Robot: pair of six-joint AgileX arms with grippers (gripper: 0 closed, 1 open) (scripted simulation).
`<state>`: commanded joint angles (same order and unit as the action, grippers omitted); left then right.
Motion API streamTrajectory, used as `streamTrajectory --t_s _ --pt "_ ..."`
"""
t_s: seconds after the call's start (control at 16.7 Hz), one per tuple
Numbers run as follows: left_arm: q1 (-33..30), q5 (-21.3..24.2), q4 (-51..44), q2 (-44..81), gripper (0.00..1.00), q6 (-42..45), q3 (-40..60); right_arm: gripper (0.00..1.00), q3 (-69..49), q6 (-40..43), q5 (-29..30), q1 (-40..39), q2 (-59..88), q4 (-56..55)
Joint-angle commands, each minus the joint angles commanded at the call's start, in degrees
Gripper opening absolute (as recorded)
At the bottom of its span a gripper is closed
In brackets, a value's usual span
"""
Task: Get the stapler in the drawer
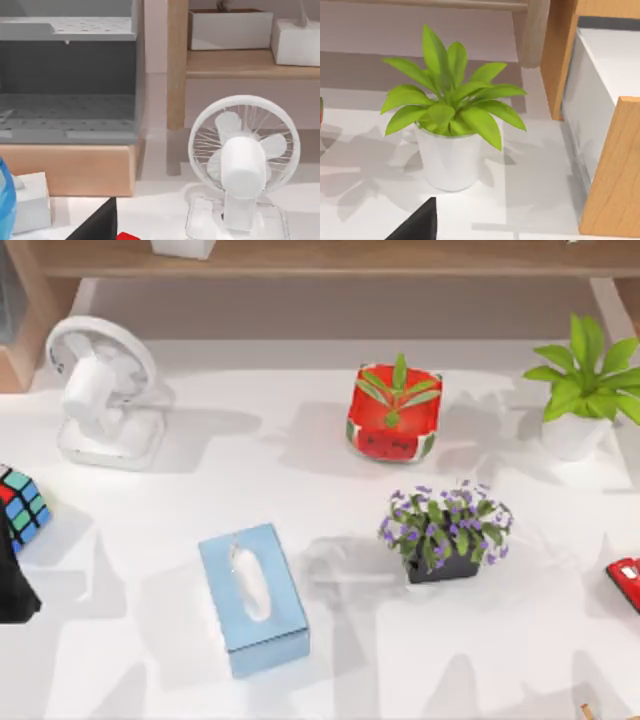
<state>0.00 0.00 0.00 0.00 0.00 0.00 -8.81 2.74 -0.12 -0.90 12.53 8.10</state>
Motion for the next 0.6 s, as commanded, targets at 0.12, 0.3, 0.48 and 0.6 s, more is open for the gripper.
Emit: streamTrajectory --t_s 0.12,0.3,0.48,0.6 --pt "0.0 0.0 0.0 0.0 1.00 0.0 0.0 1.00 -5.4 1.6 0.0 -0.5 8.8 4.9" --pt "0.0 0.0 0.0 0.0 1.00 0.0 0.0 1.00 -14.6 4.4 0.0 -1.3 25.0 13.3" --pt "0.0 0.0 0.0 0.0 1.00 0.0 0.0 1.00 -24.1 7.3 0.0 -2.1 40.5 22.1" --pt "0.0 0.0 0.0 0.0 1.00 0.0 0.0 1.00 -30.1 9.1 0.0 -2.6 50.1 27.7"
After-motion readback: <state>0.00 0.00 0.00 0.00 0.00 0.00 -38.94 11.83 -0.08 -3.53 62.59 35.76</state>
